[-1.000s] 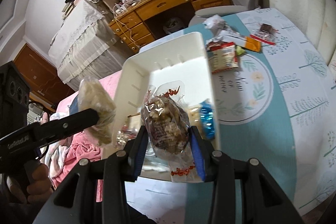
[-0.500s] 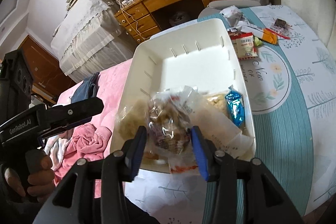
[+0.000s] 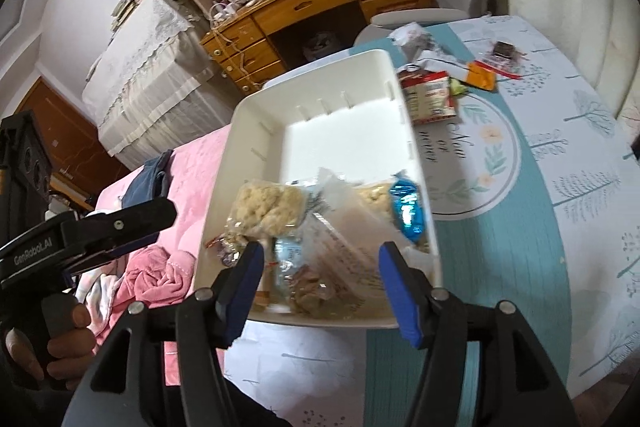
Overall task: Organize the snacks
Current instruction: 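Carry both bags into the white tray and open both tools, then withdraw both tools from the tray toward the remaining snacks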
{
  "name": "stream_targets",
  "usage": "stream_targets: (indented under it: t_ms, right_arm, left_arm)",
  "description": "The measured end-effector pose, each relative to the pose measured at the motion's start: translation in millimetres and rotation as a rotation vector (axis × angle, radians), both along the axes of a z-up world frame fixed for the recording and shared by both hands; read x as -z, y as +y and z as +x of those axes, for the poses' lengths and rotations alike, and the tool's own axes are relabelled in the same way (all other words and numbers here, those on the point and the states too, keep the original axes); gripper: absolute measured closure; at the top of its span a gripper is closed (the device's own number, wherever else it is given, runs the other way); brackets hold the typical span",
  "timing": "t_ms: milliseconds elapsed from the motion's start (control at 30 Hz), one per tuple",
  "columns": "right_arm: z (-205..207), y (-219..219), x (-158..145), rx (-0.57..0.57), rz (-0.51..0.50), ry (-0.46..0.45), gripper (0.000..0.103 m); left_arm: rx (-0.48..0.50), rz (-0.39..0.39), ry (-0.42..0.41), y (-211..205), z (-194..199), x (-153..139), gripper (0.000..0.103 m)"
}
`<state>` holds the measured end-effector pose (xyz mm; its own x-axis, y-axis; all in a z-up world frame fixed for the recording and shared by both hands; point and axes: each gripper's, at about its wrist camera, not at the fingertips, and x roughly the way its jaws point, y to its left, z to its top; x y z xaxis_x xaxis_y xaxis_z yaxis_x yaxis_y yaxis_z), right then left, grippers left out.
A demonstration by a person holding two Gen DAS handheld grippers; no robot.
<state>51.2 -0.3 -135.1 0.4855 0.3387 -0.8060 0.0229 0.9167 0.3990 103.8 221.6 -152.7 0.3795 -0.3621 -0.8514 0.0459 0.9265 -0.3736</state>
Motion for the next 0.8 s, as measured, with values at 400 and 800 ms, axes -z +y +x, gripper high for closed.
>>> stream_targets:
  t_ms: [400,800]
  right_arm:
    - [3,-62,1,0.122,-0.059,0.077,0.036]
    - [57,-147,6,0.221,-0.021,0.145,0.036]
  left_arm:
    - [0.031,0.100,0.002,-43,17,-27,0.018]
    - [0.107,0.202,0.062,-116,64,-41,0.018]
